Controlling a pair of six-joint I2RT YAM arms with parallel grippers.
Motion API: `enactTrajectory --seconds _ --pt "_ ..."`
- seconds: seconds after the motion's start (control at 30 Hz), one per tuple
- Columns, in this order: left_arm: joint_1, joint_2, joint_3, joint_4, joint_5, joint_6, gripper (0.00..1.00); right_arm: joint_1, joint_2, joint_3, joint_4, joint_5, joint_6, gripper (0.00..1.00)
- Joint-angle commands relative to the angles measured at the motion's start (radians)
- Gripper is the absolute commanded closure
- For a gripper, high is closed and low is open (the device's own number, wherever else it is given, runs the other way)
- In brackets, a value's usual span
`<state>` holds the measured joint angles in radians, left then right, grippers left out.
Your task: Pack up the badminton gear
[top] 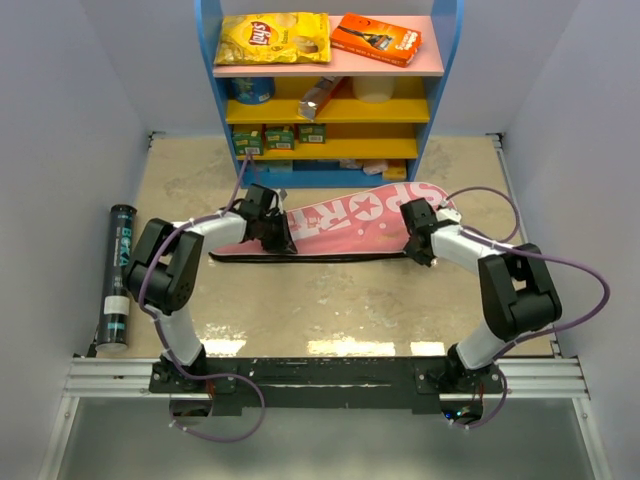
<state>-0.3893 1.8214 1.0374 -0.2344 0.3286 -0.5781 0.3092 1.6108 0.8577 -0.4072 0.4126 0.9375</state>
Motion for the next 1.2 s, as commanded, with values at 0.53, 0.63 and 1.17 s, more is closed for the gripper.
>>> enactTrajectory --seconds 0.53,0.63,1.17 --pt "-0.046 0.061 0.026 -0.029 -0.063 0.046 0.9 0.32 0.256 0.202 0.192 -0.324 0.113 1.0" --pt "-0.045 0.059 0.027 -0.031 -0.065 0.047 0.9 0.321 0.242 0.196 0.18 -0.313 0.11 1.0" --pt "-0.046 0.062 0.035 -0.034 -0.046 0.047 0.91 0.36 0.245 0.205 0.188 -0.36 0.083 0.96"
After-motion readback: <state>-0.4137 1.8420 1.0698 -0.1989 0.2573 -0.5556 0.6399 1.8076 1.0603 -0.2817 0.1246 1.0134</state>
